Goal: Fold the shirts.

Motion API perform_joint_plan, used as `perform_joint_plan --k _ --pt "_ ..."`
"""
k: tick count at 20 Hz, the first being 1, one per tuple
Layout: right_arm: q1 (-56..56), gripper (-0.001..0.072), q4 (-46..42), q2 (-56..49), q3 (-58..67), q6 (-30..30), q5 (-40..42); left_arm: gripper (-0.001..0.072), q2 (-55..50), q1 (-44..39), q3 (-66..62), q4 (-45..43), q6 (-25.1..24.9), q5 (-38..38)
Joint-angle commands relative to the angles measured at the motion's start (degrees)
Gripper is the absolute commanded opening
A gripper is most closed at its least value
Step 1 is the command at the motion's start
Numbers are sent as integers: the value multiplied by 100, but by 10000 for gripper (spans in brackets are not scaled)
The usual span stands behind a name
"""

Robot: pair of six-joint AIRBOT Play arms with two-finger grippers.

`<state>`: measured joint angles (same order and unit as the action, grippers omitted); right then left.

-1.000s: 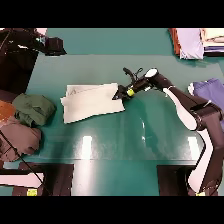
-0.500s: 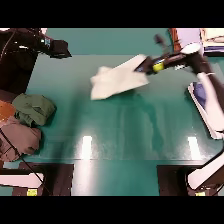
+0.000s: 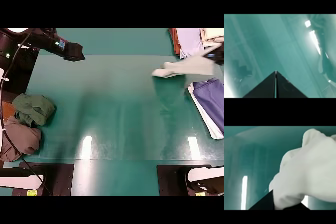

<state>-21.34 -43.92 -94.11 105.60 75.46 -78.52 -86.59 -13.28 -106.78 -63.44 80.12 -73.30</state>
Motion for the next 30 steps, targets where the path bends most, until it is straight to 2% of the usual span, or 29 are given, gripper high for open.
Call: perform_joint_plan --k 1,5,12,21,25,26,27,28,30 --pt "-868 17 -101 46 7 15 546 28 -2 -234 2 2 7 144" --pt "-1123 16 -39 39 90 -251 691 29 -2 -304 2 7 57 179" --pt "-1152 16 -66 153 1147 -393 -586 28 -2 -304 2 -2 46 225" --pt "-2177 17 -691 1803 -1198 -385 -627 29 -2 -304 2 -44 -13 216" --pt "-2715 33 -1786 2439 -2520 -269 -726 29 -2 -304 2 -44 -107 214" --pt "-2841 169 -2037 2581 -2892 -184 -726 28 -2 -304 2 -44 -107 212" --pt "-2940 359 -2227 2702 -3228 -177 -741 28 -2 -304 2 -44 -107 203" --pt "-3047 500 -2413 2817 -3563 -125 -752 28 -2 -304 2 -44 -109 188" --pt "-3279 512 -2732 2977 -4033 66 -758 28 -2 -304 2 -44 -107 168"
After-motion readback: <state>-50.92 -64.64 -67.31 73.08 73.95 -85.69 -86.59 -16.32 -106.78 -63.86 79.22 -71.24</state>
